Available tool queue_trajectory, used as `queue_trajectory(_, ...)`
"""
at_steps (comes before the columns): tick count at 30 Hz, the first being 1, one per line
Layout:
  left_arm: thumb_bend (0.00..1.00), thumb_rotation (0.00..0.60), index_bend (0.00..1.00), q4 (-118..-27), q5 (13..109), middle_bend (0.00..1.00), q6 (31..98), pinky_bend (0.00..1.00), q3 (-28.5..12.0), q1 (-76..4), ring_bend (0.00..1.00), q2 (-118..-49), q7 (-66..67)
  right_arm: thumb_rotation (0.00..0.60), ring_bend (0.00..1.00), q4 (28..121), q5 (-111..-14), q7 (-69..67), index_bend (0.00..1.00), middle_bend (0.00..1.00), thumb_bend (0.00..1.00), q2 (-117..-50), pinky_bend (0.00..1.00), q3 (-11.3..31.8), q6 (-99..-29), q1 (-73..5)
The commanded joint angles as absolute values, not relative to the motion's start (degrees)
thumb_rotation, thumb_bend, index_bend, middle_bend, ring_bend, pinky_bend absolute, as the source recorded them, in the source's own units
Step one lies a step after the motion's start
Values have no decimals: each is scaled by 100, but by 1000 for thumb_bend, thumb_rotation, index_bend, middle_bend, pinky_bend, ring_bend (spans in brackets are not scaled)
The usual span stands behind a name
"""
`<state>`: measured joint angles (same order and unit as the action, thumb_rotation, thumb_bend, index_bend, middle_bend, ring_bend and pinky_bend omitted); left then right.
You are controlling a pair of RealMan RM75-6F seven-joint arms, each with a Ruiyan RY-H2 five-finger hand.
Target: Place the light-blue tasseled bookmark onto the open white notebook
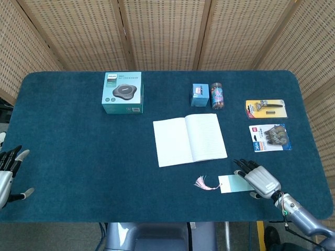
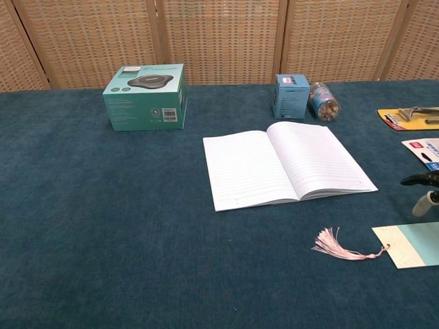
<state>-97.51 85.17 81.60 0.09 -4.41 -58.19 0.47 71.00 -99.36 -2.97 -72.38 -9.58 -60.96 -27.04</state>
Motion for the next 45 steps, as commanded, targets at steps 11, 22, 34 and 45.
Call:
queue_trajectory(11,0,600,0,-9748,8508,0,8149,0,9,-445,0,-5812,20,600,0,7442,-9603,-100,232,0,0,-7171,167,-865,-5521,-2906)
queue_trajectory(22,0,600,0,-9740,8510,0,8153,0,11,-442,0,-5805,-1,600,0,7578,-9466,108,235,0,0,-7184,167,-812,-5376,-2952)
queue_trajectory(34,0,600,0,-9742,8504,0,8144,0,15,-444,0,-5821,38,600,0,7405,-9480,147,239,0,0,-7333,167,-805,-5462,-2921)
queue_trajectory(45,0,600,0,-9750,8489,0,8118,0,17,-454,0,-5820,61,600,0,7331,-9531,167,239,0,0,-7387,167,-834,-5491,-2921)
